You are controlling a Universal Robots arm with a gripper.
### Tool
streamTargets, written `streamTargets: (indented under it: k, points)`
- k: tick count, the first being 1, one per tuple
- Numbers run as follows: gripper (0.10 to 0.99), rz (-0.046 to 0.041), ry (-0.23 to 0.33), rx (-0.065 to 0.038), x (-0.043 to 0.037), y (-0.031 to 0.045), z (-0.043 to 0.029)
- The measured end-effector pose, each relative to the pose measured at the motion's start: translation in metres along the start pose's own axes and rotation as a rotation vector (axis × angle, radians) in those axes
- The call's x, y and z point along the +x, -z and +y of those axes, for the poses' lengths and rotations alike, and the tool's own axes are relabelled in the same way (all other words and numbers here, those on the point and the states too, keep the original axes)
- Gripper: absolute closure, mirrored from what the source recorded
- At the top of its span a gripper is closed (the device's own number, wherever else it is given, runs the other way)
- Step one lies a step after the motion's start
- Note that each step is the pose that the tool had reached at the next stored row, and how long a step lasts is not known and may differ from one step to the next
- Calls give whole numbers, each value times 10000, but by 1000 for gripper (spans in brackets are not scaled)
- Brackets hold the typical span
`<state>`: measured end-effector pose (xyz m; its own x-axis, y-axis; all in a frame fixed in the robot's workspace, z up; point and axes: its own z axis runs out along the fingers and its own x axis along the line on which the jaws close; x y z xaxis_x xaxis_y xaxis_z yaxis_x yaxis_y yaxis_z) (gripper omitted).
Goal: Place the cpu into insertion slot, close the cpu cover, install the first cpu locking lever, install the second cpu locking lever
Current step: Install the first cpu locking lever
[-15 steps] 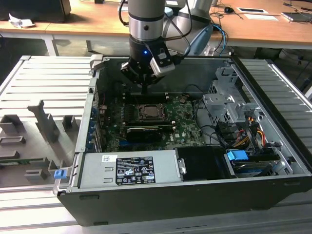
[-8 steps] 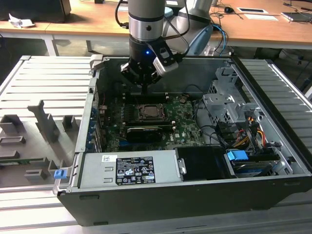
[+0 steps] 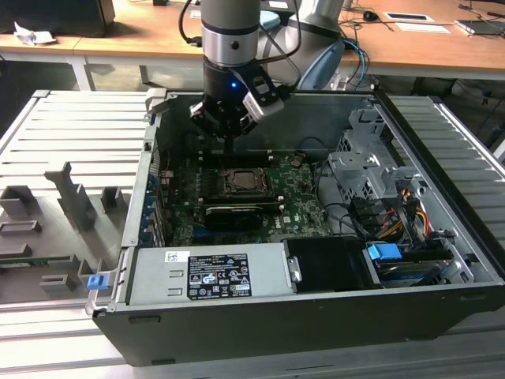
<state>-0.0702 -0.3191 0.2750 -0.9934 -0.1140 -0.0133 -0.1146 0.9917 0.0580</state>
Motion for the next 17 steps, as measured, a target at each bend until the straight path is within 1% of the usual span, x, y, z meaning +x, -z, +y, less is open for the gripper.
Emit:
streamTargets:
  k: [12, 15, 16, 17]
  points:
    - [980, 0, 0, 1, 106, 1, 13]
    - [980, -2, -1, 1, 154, 2, 18]
    - [980, -8, 1, 1, 202, 0, 23]
    - [980, -10, 2, 2, 227, -1, 26]
